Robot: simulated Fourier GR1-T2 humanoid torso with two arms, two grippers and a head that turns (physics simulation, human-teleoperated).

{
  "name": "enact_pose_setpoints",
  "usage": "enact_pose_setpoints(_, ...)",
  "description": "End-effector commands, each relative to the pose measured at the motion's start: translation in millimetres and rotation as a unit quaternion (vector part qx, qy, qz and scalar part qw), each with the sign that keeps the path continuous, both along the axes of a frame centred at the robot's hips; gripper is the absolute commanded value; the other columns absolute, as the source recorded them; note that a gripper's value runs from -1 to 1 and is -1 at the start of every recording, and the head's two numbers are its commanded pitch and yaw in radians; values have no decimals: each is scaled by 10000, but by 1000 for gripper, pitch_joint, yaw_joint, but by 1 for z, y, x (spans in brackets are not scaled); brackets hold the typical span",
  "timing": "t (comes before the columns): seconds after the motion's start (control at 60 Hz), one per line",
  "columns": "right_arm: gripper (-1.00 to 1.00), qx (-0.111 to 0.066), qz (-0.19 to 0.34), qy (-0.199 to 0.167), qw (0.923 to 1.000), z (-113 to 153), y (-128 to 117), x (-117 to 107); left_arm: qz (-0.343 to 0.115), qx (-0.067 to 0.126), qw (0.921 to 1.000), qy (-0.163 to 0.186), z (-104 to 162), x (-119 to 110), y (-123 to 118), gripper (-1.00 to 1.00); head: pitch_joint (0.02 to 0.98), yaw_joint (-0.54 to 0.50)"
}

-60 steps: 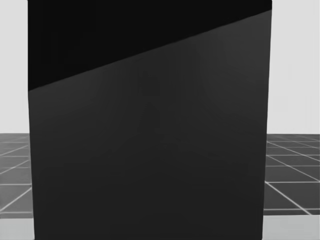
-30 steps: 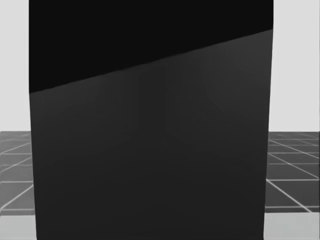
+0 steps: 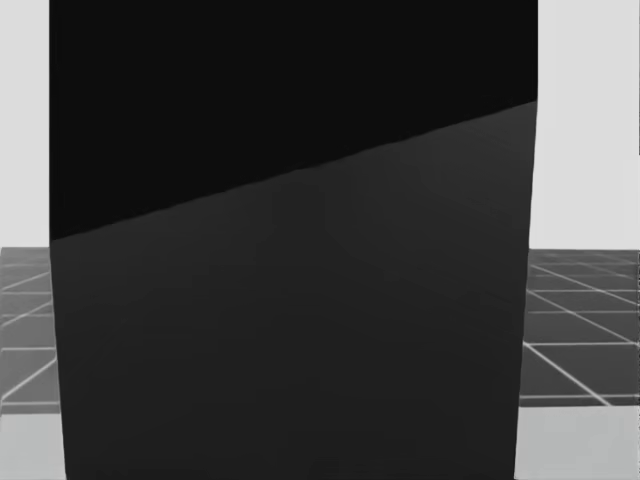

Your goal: Reach around the screen and pick up the object behind it.

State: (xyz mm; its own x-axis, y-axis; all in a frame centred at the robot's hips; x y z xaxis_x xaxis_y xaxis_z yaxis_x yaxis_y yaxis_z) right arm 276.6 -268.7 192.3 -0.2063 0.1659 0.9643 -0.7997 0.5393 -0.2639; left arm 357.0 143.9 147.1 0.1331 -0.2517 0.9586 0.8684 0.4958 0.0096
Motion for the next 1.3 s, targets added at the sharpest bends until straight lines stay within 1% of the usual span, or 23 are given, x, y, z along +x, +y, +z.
enact_pose_setpoints(0.017,-1000,-38,-7,-18,10000,-3,0,-1,-59,-3,9999,120,-7,10,-13,-1000,134,-42)
enact_pose_setpoints(0.083,-1000,-43,-5,-26,10000,-3,0,-1,-60,-62,9997,221,-11,17,-18,-1000,141,-48)
enact_pose_setpoints(0.217,-1000,-92,-29,-35,9999,-5,0,-1,-94,-40,9994,339,-19,25,-27,-1000,152,-57)
enact_pose_setpoints(0.3,-1000,-112,-30,-35,9999,-6,0,-2,-50,-97,9989,452,-22,30,-30,-1000,158,-62)
enact_pose_setpoints(0.45,-1000,-151,-48,-56,9999,-6,0,-2,-9,-92,9982,584,-30,31,-30,-1000,163,-66)
enact_pose_setpoints(0.467,-1000,-154,-48,-57,9999,-6,0,-2,-12,-93,9981,608,-31,31,-31,-546,163,-66)
enact_pose_setpoints(0.5,-1000,-162,-42,-61,9998,-6,0,-2,-5,-87,9981,605,-30,31,-30,921,163,-66)
enact_pose_setpoints(0.533,-1000,-175,-51,-65,9998,-6,0,-2,1,-93,9980,620,-30,31,-30,992,163,-66)
enact_pose_setpoints(0.683,-1000,-192,-59,-80,9998,-6,0,-2,23,-79,9981,616,-28,30,-29,1000,161,-65)
enact_pose_setpoints(0.8,-1000,-188,-53,-79,9998,-6,0,-2,172,-49,9986,494,-20,28,-14,1000,157,-70)
enact_pose_setpoints(0.883,-1000,-163,-77,-84,9998,-5,-1,-1,514,-57,9979,396,-11,27,18,1000,152,-74)
enact_pose_setpoints(0.917,-1000,-153,-83,-81,9998,-4,-1,-1,594,-48,9975,377,-9,26,26,1000,150,-74)
enact_pose_setpoints(0.95,-1000,-135,-104,-102,9998,-4,-1,-1,754,-27,9966,332,-7,23,45,1000,147,-73)
enact_pose_setpoints(0.983,-1000,-127,-115,-96,9998,-4,-1,0,842,-28,9960,310,-6,22,55,1000,145,-73)
enact_pose_setpoints(1.0,-1000,-120,-146,-122,9997,-3,-1,0,953,-26,9950,287,-4,19,69,1000,143,-73)
enact_pose_setpoints(1.067,-1000,-80,-193,-160,9997,-2,-2,1,1102,-3,9937,221,0,15,87,1000,141,-71)
enact_pose_setpoints(1.083,-1000,-25,-238,-119,9996,0,-2,3,1224,3,9923,177,4,12,101,1000,139,-70)
enact_pose_setpoints(1.133,-1000,22,-281,-121,9995,1,-2,4,1347,9,9908,116,8,10,115,1000,139,-68)
enact_pose_setpoints(1.15,-1000,76,-300,-154,9994,2,-2,4,1454,6,9894,59,13,7,127,1000,137,-65)
enact_pose_setpoints(1.183,-1000,95,-295,-142,9994,3,-3,5,1534,11,9882,2,17,6,135,1000,136,-63)
enact_pose_setpoints(1.217,-1000,116,-294,-154,9994,3,-3,5,1695,-8,9855,-89,26,2,150,1000,134,-60)
enact_pose_setpoints(1.267,-1000,161,-298,-141,9993,4,-4,6,1840,-11,9827,-205,36,-1,164,1000,131,-58)
enact_pose_setpoints(1.3,-1000,148,-300,-147,9993,4,-4,6,1945,-7,9804,-297,45,-2,173,1000,129,-56)
